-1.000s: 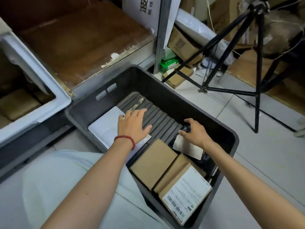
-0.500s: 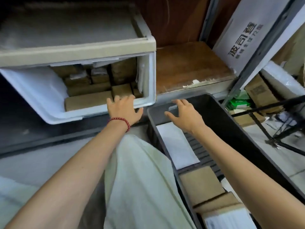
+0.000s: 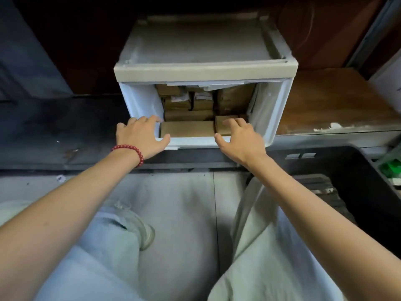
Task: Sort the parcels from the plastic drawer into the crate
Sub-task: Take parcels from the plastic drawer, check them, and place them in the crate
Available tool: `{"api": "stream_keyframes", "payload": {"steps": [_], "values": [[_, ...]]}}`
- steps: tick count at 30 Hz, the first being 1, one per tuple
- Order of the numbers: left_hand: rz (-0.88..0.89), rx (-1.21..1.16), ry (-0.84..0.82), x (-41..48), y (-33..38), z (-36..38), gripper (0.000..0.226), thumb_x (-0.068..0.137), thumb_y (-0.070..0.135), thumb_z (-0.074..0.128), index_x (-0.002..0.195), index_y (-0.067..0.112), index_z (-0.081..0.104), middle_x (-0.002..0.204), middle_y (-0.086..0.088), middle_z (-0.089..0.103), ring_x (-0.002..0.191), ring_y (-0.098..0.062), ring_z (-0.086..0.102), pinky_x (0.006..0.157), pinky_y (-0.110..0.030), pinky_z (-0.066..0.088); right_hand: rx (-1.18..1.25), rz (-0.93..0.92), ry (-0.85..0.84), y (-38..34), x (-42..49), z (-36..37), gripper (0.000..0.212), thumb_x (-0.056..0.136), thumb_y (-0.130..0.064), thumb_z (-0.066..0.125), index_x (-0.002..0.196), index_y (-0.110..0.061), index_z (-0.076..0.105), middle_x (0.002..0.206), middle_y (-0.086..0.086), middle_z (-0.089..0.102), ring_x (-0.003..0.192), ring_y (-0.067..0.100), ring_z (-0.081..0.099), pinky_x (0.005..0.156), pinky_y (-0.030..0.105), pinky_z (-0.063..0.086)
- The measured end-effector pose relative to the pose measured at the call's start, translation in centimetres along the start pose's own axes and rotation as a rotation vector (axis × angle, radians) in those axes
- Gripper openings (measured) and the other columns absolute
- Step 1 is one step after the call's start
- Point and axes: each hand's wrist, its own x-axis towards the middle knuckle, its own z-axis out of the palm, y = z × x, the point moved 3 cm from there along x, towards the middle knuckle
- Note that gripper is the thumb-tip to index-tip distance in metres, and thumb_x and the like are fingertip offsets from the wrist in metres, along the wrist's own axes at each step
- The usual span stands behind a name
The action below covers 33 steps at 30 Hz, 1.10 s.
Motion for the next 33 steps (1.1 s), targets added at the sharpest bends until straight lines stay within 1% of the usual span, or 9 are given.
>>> {"api": "stream_keyframes", "payload": {"steps": [6,9,13,16,19,23,27,29,33], "values": [[0.136,0.023,0.004,0.6,-0.3,0.2,0.059,0.088,0.057,0.046,0.138,0.026,0.041,0.134,-0.003,0.054,0.120,-0.028,0.050,0.091,-0.041,0.038,0.048,0.167,-0.064,2.6,0.3,2.9,0.056,0.093,-0.052,0.047,0.133,-0.012,0.046,0.139,0.007,0.044,0.125,0.028,0.044,0.088,0.042,0.045],[0.167,0.008,-0.009,1.1,-0.1,0.7,0.059,0.089,0.056,0.046,0.139,0.026,0.040,0.137,-0.001,0.052,0.123,-0.026,0.048,0.095,-0.042,0.037,0.048,0.149,-0.016,2.5,1.3,3.2,0.055,0.093,-0.052,0.047,0.135,-0.016,0.046,0.140,0.006,0.044,0.125,0.027,0.044,0.088,0.041,0.045],[0.151,-0.019,-0.059,2.0,-0.3,2.7,0.060,0.089,0.054,0.048,0.141,0.025,0.038,0.140,-0.002,0.049,0.126,-0.027,0.047,0.097,-0.043,0.038,-0.013,0.157,-0.054,2.7,2.7,4.2,0.058,0.093,-0.053,0.047,0.136,-0.015,0.043,0.139,0.007,0.043,0.125,0.028,0.042,0.087,0.042,0.044],[0.126,-0.206,-0.134,3.4,-0.7,4.0,0.058,0.090,0.047,0.054,0.140,0.024,0.039,0.141,-0.003,0.047,0.126,-0.026,0.047,0.097,-0.042,0.043,-0.044,0.162,-0.069,2.8,4.2,5.0,0.060,0.093,-0.053,0.047,0.137,-0.013,0.042,0.140,0.009,0.041,0.127,0.029,0.041,0.089,0.042,0.044],[0.113,-0.357,-0.129,4.9,-0.6,5.7,0.053,0.091,0.039,0.057,0.139,0.022,0.041,0.140,-0.005,0.048,0.125,-0.025,0.048,0.099,-0.040,0.043,-0.080,0.145,-0.103,2.9,5.9,6.3,0.060,0.093,-0.052,0.048,0.137,-0.011,0.041,0.141,0.010,0.040,0.128,0.029,0.039,0.095,0.042,0.042],[0.133,-0.264,-0.231,7.5,0.0,9.0,0.060,0.091,0.039,0.057,0.143,0.021,0.034,0.143,-0.008,0.042,0.126,-0.027,0.044,0.099,-0.039,0.041,-0.105,0.115,-0.159,2.9,8.5,8.8,0.061,0.093,-0.054,0.047,0.139,-0.014,0.040,0.143,0.010,0.038,0.132,0.029,0.036,0.104,0.043,0.035],[0.141,-0.146,-0.328,10.2,1.0,11.8,0.072,0.090,0.050,0.053,0.149,0.023,0.022,0.152,-0.008,0.028,0.133,-0.030,0.037,0.104,-0.044,0.040,-0.098,0.115,-0.193,2.8,10.9,11.5,0.066,0.093,-0.056,0.044,0.145,-0.017,0.034,0.148,0.012,0.035,0.137,0.030,0.031,0.109,0.044,0.030],[0.135,-0.118,-0.331,11.6,1.4,12.5,0.071,0.091,0.054,0.047,0.150,0.023,0.020,0.154,-0.009,0.025,0.134,-0.034,0.034,0.106,-0.046,0.038,-0.127,0.126,-0.204,3.0,11.7,12.7,0.069,0.093,-0.060,0.041,0.146,-0.017,0.033,0.149,0.012,0.033,0.138,0.031,0.029,0.110,0.045,0.028],[0.081,-0.079,-0.316,13.8,1.4,13.4,0.069,0.094,0.055,0.039,0.150,0.021,0.019,0.154,-0.015,0.022,0.133,-0.039,0.036,0.106,-0.046,0.034,-0.176,0.136,-0.206,3.2,12.8,14.1,0.070,0.092,-0.064,0.036,0.141,-0.014,0.042,0.153,0.013,0.025,0.140,0.034,0.021,0.113,0.047,0.020]]}}
